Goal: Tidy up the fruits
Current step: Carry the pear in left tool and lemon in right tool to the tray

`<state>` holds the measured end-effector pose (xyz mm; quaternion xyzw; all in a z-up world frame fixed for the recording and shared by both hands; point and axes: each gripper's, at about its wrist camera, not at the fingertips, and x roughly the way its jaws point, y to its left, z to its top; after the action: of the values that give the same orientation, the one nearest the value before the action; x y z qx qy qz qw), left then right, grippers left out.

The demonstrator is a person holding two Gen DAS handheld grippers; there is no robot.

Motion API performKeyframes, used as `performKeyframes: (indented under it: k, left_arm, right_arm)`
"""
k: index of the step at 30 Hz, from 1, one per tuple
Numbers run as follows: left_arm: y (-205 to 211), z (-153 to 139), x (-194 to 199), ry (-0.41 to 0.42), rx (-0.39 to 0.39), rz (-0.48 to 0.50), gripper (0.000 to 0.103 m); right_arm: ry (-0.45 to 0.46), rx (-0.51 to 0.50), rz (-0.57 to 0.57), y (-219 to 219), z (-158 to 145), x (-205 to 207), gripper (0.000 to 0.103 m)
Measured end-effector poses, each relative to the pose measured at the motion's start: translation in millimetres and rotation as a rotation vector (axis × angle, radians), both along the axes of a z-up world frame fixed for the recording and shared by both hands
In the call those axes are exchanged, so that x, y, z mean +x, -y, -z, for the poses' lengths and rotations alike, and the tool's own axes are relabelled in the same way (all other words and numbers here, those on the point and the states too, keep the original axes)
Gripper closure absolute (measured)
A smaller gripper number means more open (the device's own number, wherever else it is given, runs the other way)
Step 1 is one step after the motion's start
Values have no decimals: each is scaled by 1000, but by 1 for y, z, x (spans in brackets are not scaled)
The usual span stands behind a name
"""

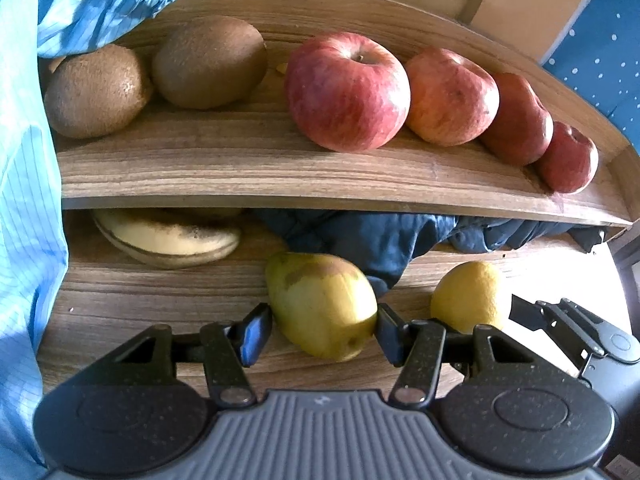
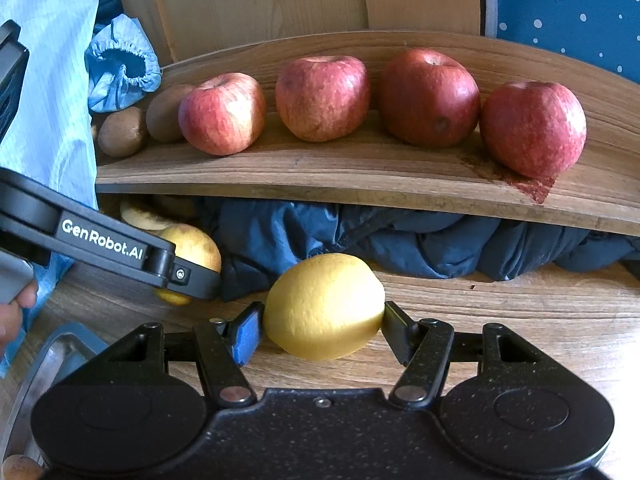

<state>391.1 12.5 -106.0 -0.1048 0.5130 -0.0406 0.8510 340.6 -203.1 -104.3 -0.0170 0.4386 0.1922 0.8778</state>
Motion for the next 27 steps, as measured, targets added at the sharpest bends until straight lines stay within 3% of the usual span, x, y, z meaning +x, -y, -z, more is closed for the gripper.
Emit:
performKeyframes:
  k: [5, 16, 27]
  left_arm:
    - [-6, -3, 5, 15, -15, -18, 43]
    - [-6, 6, 4, -35, -24, -24, 46]
    - [-4, 3, -5, -11, -6, 1, 48]
  right_arm:
    - [5, -7, -6, -2, -1, 1, 38]
    - [16, -21, -40, -14, -3, 16, 37]
    - [14, -17, -33, -14, -1, 11, 39]
